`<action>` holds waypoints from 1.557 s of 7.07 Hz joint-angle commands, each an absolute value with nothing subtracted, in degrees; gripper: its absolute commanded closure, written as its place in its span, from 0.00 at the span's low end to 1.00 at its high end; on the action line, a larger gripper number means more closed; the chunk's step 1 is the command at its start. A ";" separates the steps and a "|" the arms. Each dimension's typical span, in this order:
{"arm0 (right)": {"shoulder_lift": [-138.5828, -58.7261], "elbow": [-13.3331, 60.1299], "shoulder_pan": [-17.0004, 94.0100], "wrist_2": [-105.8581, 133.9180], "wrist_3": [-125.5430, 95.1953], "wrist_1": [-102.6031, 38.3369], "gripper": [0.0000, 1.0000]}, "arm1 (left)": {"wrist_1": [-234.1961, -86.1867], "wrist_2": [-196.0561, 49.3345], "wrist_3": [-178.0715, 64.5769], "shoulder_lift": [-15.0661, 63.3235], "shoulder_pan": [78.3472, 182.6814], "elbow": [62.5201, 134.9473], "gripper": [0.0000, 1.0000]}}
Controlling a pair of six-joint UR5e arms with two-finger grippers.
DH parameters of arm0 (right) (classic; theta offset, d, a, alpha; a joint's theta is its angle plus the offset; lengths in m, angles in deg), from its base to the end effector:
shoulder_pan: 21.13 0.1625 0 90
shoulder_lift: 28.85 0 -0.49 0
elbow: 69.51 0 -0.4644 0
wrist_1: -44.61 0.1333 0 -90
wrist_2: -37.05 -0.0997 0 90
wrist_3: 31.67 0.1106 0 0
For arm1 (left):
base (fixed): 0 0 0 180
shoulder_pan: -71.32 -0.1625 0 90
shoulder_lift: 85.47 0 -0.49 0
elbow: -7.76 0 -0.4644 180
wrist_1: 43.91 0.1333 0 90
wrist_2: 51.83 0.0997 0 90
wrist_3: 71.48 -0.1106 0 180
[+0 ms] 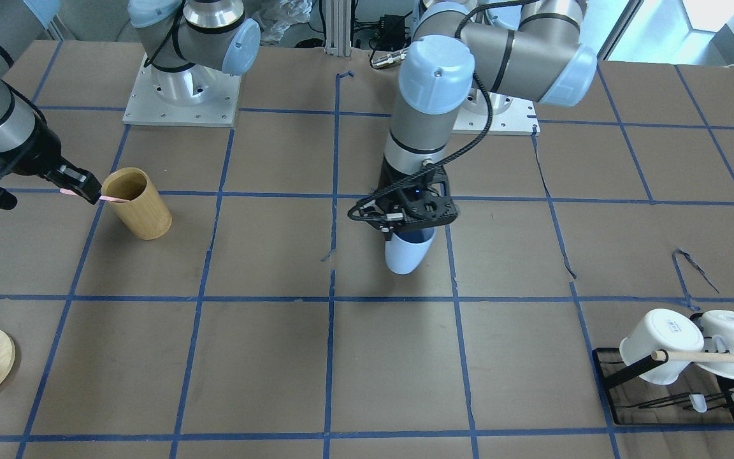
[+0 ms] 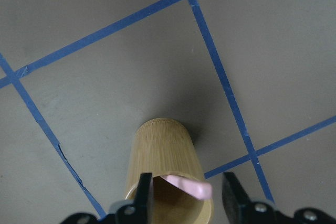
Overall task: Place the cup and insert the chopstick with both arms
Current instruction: 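Carry the blue cup centerward while the right gripper grasps the pink chopstick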
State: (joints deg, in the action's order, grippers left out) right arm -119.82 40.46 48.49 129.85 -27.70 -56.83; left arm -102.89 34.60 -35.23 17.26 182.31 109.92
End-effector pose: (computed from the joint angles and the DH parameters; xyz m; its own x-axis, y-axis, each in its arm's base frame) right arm -0.0595 -0.5274 0.3786 -0.9124 0.4053 0.0574 0.4094 0.9034 0.1279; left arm -0.3602 -0.5475 0.3459 -0.9601 -0.2556 0.1131 -0.2624 0.9637 -0.0495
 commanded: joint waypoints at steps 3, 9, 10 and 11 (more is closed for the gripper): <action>-119.81 40.53 47.87 129.95 -28.86 -57.95 0.68 | -92.88 34.39 -29.03 24.38 186.54 108.50 1.00; -120.16 40.53 46.37 128.99 -29.83 -58.22 0.87 | -93.30 34.48 -29.99 27.30 186.46 103.76 0.00; -120.25 40.53 46.37 128.90 -29.92 -58.22 0.92 | -95.22 34.57 -31.99 26.17 185.59 101.30 0.00; -120.25 40.27 46.37 128.90 -29.92 -58.22 0.96 | -102.46 36.48 -40.11 24.42 182.62 99.37 0.00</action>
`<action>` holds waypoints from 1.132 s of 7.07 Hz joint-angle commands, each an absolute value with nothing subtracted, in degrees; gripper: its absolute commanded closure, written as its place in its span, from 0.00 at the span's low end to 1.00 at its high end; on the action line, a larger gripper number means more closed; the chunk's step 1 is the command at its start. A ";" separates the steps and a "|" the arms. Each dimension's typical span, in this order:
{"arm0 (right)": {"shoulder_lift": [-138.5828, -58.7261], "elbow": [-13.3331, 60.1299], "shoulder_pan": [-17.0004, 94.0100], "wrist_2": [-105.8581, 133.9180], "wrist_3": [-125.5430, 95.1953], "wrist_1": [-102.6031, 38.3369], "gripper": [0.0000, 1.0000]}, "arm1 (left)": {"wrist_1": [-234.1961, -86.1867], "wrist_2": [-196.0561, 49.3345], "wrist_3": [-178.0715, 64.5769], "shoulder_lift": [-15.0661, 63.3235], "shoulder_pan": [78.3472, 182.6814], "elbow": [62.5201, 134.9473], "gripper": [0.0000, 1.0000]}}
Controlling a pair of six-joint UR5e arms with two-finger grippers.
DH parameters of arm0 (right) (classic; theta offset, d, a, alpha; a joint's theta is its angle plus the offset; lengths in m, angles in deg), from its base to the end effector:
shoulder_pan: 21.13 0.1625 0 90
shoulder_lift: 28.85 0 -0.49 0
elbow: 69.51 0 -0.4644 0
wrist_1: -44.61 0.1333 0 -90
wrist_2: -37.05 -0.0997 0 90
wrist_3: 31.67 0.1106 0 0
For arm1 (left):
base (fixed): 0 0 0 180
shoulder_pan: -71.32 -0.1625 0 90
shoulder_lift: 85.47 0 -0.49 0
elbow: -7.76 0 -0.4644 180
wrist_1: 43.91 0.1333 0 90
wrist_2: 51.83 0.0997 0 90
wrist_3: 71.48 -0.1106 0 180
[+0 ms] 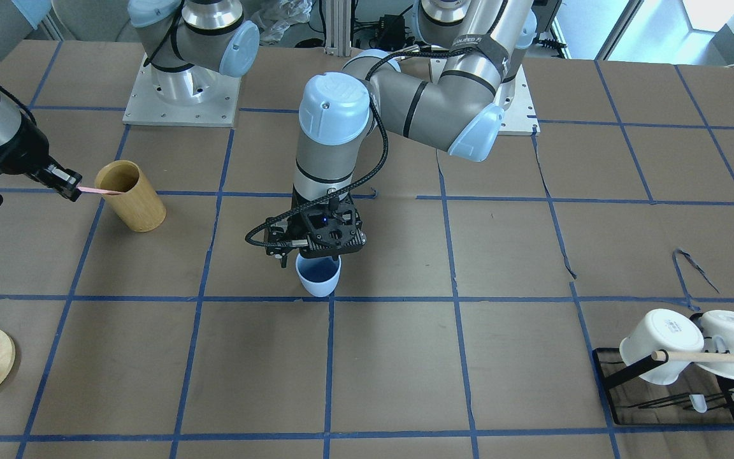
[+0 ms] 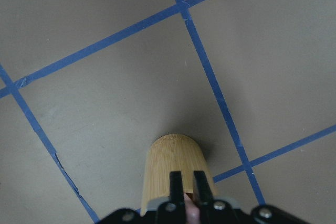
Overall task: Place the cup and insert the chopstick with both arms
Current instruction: 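Set the light-blue cup down at the table center and open the left gripper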
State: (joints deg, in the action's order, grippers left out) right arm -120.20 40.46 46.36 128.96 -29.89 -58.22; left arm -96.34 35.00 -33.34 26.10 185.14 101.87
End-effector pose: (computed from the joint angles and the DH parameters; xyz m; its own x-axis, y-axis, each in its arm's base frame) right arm -0.0780 -0.5269 0.3841 -0.9123 0.4079 0.0363 0.4094 0.9069 0.0998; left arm -0.4179 -0.6014 0.3294 -0.9589 -0.2275 0.1698 -0.2504 0.9595 -0.1286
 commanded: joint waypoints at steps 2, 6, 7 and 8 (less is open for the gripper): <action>-121.82 39.22 46.46 128.72 -29.65 -58.22 0.97 | -114.25 38.26 -48.94 17.58 174.54 97.86 0.00; -124.47 25.57 50.30 127.31 -29.74 -45.36 1.00 | -139.16 38.08 -66.62 1.75 165.01 97.06 0.00; -123.43 18.63 53.55 127.66 -28.70 -39.30 1.00 | -139.62 38.00 -67.34 1.11 164.66 97.06 0.00; -121.85 13.86 57.15 127.67 -25.82 -36.71 1.00 | -138.93 37.74 -67.35 1.45 163.96 96.80 0.00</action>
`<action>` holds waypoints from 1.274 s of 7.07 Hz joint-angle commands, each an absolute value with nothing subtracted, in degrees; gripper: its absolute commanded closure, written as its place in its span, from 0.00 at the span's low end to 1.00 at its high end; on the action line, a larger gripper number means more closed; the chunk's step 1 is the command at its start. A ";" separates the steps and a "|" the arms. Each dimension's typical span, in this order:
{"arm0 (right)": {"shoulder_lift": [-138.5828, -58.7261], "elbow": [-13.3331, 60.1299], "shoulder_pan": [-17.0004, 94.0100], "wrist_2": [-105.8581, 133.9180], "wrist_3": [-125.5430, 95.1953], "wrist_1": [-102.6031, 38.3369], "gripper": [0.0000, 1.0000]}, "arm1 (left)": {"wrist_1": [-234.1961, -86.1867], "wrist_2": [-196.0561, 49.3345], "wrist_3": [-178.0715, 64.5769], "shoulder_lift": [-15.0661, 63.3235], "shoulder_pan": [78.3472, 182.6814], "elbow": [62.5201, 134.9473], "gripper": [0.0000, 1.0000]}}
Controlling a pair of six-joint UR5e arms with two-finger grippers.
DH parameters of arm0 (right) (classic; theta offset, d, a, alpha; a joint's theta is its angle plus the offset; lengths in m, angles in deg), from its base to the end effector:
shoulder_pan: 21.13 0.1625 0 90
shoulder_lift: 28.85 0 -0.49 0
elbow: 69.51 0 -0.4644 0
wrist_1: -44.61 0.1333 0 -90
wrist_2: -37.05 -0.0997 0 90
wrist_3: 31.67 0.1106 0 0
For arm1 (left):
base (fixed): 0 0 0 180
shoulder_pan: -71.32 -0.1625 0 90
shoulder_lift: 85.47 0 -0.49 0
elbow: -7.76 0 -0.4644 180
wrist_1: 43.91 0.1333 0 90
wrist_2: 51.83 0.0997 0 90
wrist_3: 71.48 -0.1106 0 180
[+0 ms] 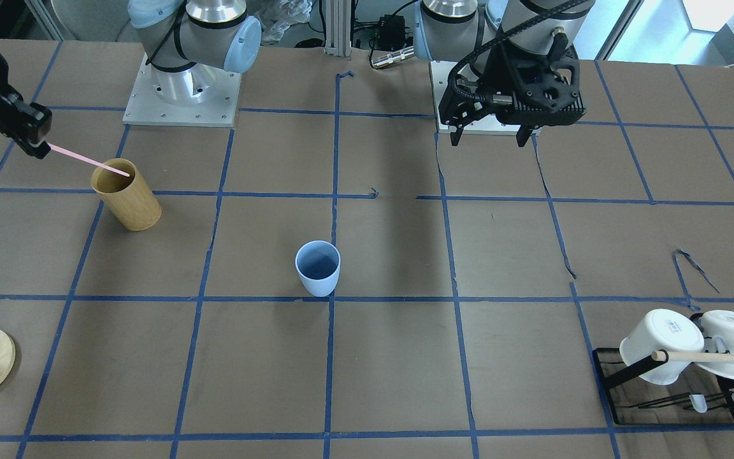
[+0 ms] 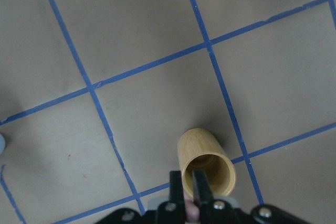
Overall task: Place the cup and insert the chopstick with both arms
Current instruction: 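Lift the pink chopstick from the bamboo cup while the left arm withdraws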
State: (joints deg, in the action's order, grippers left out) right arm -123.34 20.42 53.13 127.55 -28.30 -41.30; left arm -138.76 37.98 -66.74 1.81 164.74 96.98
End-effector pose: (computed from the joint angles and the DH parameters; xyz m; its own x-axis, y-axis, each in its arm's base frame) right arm -0.0151 -0.5414 0.5781 -0.9448 0.3274 0.0082 0.3274 0.9449 -0.0087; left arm -0.1655 -0.5284 0.5674 -0.9997 -0.0231 0.0014 -0.0231 0.9995 0.0238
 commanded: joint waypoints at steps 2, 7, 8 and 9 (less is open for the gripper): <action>-119.74 13.28 67.93 125.57 -11.56 -43.04 1.00 | -135.44 37.65 -67.35 0.94 163.96 96.01 0.00; -109.19 12.84 86.62 129.41 -1.71 -69.62 1.00 | -134.88 37.65 -67.35 1.99 162.81 94.25 0.00; -108.57 14.41 88.19 131.25 -1.70 -70.86 1.00 | -134.88 37.82 -67.35 1.72 162.81 94.34 0.00; -108.74 16.60 89.25 131.36 -1.53 -71.22 1.00 | -134.79 37.65 -67.09 1.98 162.90 94.42 0.00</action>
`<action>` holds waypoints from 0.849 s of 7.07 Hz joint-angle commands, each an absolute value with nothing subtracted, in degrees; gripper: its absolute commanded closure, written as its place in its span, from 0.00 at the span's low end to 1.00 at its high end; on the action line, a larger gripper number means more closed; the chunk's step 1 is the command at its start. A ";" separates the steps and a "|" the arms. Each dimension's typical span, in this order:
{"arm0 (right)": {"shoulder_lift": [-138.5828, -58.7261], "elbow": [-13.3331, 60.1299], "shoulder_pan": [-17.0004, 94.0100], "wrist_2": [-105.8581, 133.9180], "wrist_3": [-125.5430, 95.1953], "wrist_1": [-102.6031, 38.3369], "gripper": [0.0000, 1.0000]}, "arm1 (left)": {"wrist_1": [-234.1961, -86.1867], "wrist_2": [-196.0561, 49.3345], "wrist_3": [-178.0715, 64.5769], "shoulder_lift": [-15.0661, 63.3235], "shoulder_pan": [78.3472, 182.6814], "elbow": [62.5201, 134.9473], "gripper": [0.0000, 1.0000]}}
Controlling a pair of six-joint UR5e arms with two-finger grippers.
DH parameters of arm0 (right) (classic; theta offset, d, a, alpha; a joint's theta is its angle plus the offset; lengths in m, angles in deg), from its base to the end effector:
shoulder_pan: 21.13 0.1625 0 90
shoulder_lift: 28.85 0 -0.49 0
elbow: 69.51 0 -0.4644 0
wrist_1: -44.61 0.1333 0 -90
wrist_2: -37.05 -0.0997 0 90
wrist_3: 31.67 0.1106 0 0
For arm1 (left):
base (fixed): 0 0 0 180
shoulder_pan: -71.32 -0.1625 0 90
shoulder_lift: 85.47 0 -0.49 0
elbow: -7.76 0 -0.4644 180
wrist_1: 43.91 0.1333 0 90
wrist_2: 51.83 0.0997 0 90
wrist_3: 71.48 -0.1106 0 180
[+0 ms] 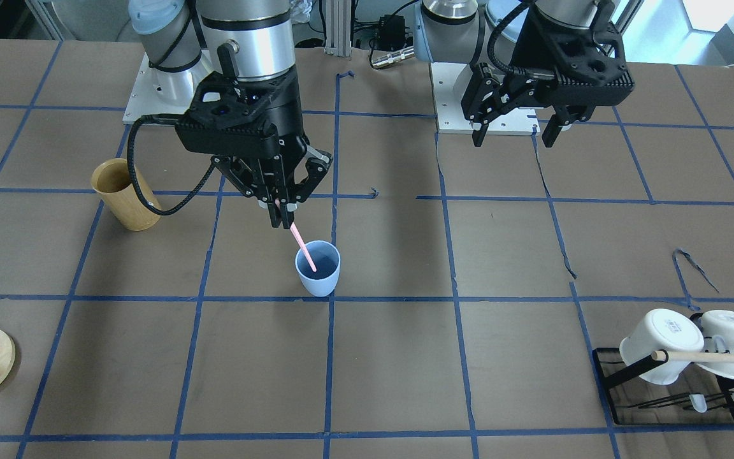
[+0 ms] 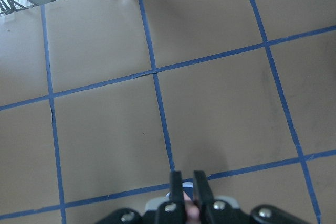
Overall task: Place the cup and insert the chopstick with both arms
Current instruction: 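Move the pink chopstick over the light-blue cup and lower it inside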
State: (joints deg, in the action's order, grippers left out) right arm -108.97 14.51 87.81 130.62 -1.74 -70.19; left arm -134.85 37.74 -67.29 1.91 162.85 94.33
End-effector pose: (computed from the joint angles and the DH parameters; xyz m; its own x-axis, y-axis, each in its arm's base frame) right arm 0.3403 -0.6021 0.5461 -0.9757 0.1783 -0.1276 0.2118 0.9169 -0.3382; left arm -0.1487 -0.5448 0.5997 -0.9989 -0.0455 0.0140 -0.0465 0.9950 -0.0883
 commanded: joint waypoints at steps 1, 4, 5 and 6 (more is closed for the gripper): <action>-108.83 17.41 89.52 131.36 -0.48 -70.88 1.00 | -134.79 37.65 -66.74 1.90 162.99 94.69 0.00; -108.92 21.18 89.70 131.45 -0.47 -71.57 1.00 | -134.79 37.65 -66.82 1.72 162.90 94.51 0.00; -109.00 22.33 89.79 131.36 -0.39 -73.23 1.00 | -134.79 37.65 -66.82 1.72 162.90 94.51 0.00; -109.00 23.73 90.66 131.45 -0.47 -73.94 1.00 | -134.88 37.73 -66.73 1.72 162.90 94.34 0.00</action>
